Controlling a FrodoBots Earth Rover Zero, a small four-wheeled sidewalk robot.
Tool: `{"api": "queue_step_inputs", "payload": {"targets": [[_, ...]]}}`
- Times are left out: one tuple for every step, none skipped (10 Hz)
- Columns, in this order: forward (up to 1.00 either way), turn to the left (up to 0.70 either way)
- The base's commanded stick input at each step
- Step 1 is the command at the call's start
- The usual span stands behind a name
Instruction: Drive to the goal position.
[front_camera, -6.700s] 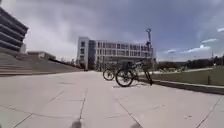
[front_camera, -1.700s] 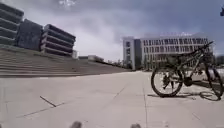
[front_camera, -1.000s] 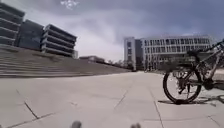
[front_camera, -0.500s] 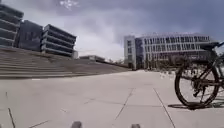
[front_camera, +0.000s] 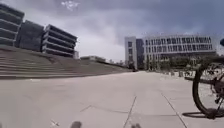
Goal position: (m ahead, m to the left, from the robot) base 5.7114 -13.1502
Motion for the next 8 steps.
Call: {"api": "queue_step_inputs", "payload": {"targets": [[0.70, 0.00], [0.70, 0.00], [0.70, 0.00], [0.70, 0.00], [0.70, -0.04], [0.70, -0.13], [0.70, -0.33], [0.70, -0.33]]}}
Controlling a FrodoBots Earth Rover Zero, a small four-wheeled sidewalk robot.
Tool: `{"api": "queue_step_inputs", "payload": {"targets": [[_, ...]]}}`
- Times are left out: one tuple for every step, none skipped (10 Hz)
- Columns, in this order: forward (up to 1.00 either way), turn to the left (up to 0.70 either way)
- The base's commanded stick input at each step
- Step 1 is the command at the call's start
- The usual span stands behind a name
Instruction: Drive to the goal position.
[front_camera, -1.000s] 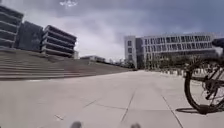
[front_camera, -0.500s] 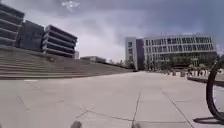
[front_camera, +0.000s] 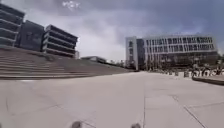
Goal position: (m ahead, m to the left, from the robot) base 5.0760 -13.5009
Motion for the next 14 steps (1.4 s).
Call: {"api": "queue_step_inputs", "payload": {"targets": [[0.70, 0.00], [0.70, 0.00], [0.70, 0.00], [0.70, 0.00], [0.70, 0.00], [0.70, 0.00], [0.70, 0.00], [0.70, 0.00], [0.70, -0.22], [0.70, -0.31], [0.70, -0.18], [0.70, -0.06], [0.70, 0.00], [0.70, 0.00]]}}
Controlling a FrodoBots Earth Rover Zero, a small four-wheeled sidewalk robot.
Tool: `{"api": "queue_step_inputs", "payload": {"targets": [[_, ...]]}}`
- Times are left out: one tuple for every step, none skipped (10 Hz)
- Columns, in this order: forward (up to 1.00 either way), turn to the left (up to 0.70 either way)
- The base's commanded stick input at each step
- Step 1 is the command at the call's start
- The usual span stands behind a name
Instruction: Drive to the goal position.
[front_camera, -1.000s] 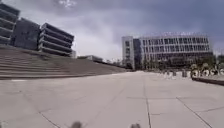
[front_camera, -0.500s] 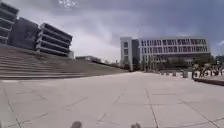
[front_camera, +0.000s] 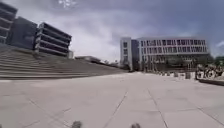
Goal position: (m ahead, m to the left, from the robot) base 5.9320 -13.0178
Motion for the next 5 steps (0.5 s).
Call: {"api": "queue_step_inputs", "payload": {"targets": [[0.70, 0.00], [0.70, 0.00], [0.70, 0.00], [0.70, 0.00], [0.70, 0.00]]}}
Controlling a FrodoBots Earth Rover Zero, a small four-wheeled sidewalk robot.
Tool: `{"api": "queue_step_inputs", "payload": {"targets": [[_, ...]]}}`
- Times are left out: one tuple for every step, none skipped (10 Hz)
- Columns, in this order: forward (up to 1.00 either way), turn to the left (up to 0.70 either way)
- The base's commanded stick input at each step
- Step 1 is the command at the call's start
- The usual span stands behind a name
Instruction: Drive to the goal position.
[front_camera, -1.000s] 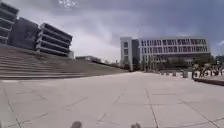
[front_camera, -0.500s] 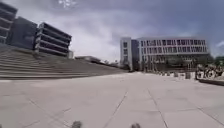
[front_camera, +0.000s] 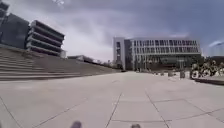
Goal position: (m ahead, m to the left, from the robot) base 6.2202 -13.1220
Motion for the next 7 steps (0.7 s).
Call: {"api": "queue_step_inputs", "payload": {"targets": [[0.70, 0.00], [0.70, 0.00], [0.70, 0.00], [0.70, 0.00], [0.70, 0.00], [0.70, 0.00], [0.70, 0.00]]}}
